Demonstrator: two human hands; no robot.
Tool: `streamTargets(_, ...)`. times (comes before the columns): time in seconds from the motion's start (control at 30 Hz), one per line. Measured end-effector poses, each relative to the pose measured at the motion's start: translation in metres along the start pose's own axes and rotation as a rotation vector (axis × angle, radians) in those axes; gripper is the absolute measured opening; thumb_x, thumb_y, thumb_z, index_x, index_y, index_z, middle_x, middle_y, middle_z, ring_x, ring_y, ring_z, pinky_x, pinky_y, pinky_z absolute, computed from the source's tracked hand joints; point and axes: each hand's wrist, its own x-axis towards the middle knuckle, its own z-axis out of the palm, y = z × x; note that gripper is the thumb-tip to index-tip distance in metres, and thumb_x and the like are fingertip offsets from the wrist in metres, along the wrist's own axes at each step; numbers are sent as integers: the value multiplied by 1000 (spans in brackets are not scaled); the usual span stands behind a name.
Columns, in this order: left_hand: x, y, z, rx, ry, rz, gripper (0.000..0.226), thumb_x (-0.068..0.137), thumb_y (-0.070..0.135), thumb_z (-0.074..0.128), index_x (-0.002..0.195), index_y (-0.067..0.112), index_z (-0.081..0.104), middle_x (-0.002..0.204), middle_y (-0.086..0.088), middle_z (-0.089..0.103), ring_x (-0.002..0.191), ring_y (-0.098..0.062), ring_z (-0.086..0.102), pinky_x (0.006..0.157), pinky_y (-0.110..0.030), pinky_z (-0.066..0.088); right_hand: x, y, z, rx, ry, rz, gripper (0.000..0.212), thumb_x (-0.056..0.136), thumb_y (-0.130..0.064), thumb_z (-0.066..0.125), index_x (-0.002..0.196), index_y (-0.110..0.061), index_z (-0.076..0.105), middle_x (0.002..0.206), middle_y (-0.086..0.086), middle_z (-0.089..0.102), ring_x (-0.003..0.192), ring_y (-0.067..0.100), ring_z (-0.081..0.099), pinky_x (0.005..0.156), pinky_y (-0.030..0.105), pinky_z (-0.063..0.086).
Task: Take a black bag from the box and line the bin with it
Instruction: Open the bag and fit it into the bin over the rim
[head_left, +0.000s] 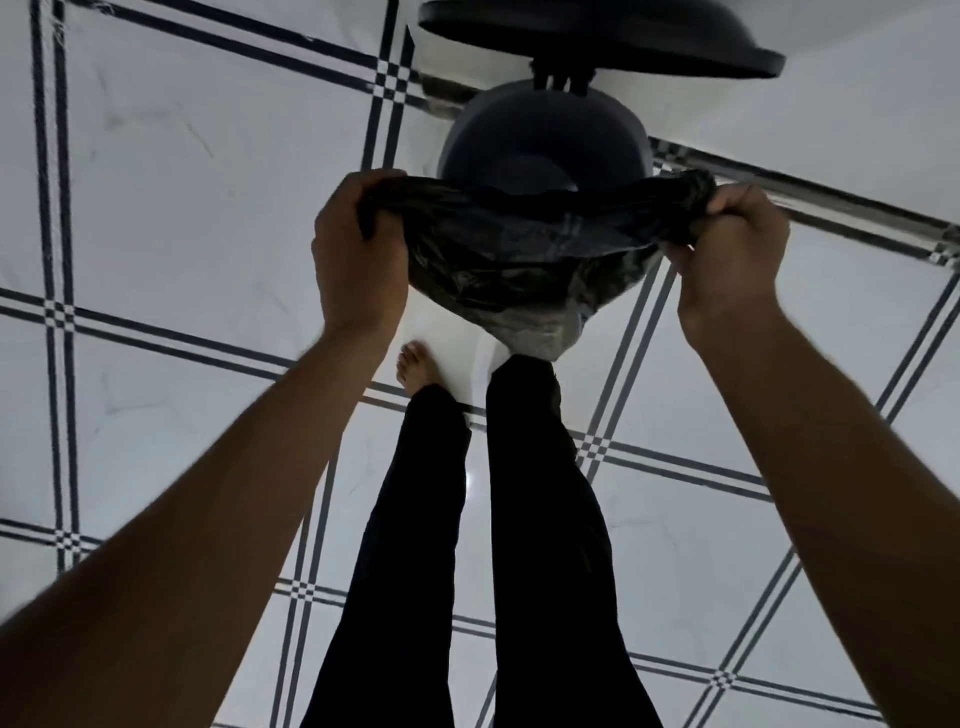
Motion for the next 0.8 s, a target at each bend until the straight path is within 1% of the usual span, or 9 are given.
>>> streamTargets(0.07, 2, -5, 6, -9, 1, -37, 31, 82, 7, 50, 109, 18, 60, 93, 4, 67, 76, -4, 61, 73, -23, 51, 10, 11, 2, 19, 6, 74, 39, 75, 18, 29, 71, -16, 48, 78, 7, 52, 75, 21, 48, 61, 31, 50)
streamTargets(0.13, 4, -13, 14, 50, -40, -80, 27, 84, 10, 56, 107, 23, 48, 87, 4, 63, 60, 0, 54, 60, -14, 44, 18, 26, 1, -9, 8, 134, 37, 81, 17, 37, 79, -16, 52, 87, 11, 58, 79, 23, 56, 69, 33, 55)
streamTargets(0.2, 11, -25, 20, 185, -92, -57, 24, 84, 11, 59, 99, 22, 44, 82, 7, 61, 56, 3, 53, 54, -6, 38, 26, 45, -2, -127, 20, 107, 36, 82, 13, 43, 85, -21, 54, 88, 9, 61, 76, 20, 58, 65, 31, 55)
streamTargets(0.33, 39, -39, 33, 412, -219, 38, 15, 78, 8, 61, 89, 19, 61, 76, 19, 57, 64, 11, 55, 57, -1, 36, 51, 64, 0, -304, 27, 31, 34, 71, -2, 41, 80, -32, 54, 90, 4, 63, 76, 18, 57, 66, 32, 50)
streamTargets(0.47, 77, -50, 52, 392, -269, 107, 14, 79, 18, 65, 90, 23, 71, 82, 18, 67, 70, 2, 62, 69, -15, 47, 91, 69, 7, -346, 86, 26, 24, 66, -12, 33, 74, -15, 56, 77, 0, 53, 73, 16, 46, 66, 32, 37)
streamTargets(0.5, 86, -53, 57, 408, -281, 137, 14, 81, 21, 66, 93, 23, 73, 89, 15, 70, 74, 1, 62, 70, -13, 47, 97, 67, 9, -378, 96, -6, 20, 71, -14, 34, 75, -12, 54, 74, -2, 51, 70, 12, 44, 66, 30, 35)
streamTargets(0.6, 113, -57, 75, 486, -253, 222, 24, 88, 28, 58, 104, 22, 76, 101, 6, 72, 86, -6, 64, 70, -8, 42, 114, 64, 17, -477, 56, -157, 9, 82, -29, 45, 84, -23, 52, 73, -15, 51, 68, 3, 46, 70, 23, 40)
streamTargets(0.7, 130, -57, 94, 522, -204, 232, 28, 89, 25, 47, 90, 14, 73, 88, -5, 71, 85, -20, 63, 70, -26, 43, 127, 68, 17, -668, -34, -416, 30, 82, -38, 50, 103, -17, 56, 91, -10, 55, 87, 10, 54, 76, 22, 42)
streamTargets(0.8, 137, -54, 104, 592, -165, 187, 24, 88, 17, 42, 78, 8, 62, 80, -9, 62, 81, -27, 57, 66, -31, 35, 128, 71, 18, -841, -47, -605, 54, 84, -45, 53, 128, -14, 53, 121, 4, 52, 118, 22, 49, 96, 27, 38)
